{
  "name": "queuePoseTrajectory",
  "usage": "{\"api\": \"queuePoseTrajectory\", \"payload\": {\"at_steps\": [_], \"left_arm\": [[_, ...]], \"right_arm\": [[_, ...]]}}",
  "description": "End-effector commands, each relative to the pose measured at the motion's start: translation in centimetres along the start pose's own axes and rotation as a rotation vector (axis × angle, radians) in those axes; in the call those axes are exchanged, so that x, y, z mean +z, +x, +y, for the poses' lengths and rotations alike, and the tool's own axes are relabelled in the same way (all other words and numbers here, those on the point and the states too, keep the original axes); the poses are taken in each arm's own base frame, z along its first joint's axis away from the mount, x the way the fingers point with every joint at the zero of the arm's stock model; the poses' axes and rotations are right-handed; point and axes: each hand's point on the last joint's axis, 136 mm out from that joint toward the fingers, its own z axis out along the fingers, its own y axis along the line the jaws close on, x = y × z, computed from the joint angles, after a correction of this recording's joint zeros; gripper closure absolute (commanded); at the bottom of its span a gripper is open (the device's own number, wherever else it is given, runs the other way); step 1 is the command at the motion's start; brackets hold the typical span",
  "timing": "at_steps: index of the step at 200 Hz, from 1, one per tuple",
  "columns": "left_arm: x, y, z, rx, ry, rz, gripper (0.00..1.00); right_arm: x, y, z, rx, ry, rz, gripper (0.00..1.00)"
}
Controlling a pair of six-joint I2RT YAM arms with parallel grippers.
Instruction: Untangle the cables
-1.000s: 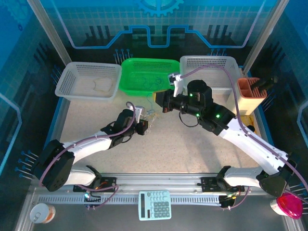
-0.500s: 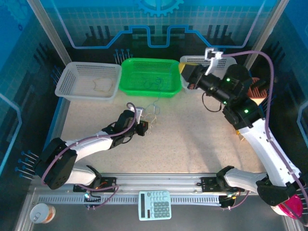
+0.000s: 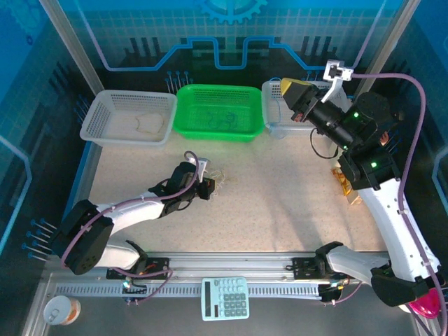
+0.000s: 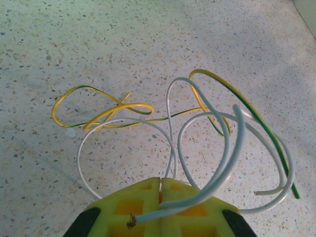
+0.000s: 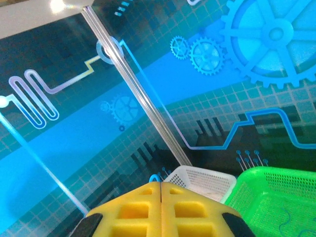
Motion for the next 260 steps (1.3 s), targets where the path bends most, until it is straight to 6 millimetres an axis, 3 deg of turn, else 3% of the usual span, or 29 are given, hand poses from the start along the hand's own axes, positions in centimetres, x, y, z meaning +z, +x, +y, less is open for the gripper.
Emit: {"api": "queuePoseTrajectory", "payload": {"at_steps": [1,49,134,158,214,260], "left_arm": [[-0.5,0.0,-0.6,-0.019,0.029,-0.002,0.91],[-2.2,-0.7,-1.6,-0.031,0.063,-0.019,0.50],[-5.2,-2.5,-2.7,-0.063,0.092,-0.084,0.22],[-6.3,-3.4,-2.8,-0.086,0.086,-0.116,0.01],[-9.6,-5.2,-2.5,-0.109,0.055,-0.218,0.01],[-12.6,-5.9,-0.2,-0.178,-0.072,-0.300,0.01]], "right_arm": [[0.0,1.0,-0.6,0.032,-0.010,0.016,1.00],[0.4,2.4,-1.4,0.052,-0.003,0.042,1.00],[2.5,3.1,-1.6,0.024,0.012,0.081,1.00],[4.0,3.3,-1.9,0.013,0.019,0.099,1.00],[9.3,3.9,-3.8,-0.005,0.050,0.126,1.00],[15.3,3.9,-5.7,-0.020,0.047,0.126,1.00]]}}
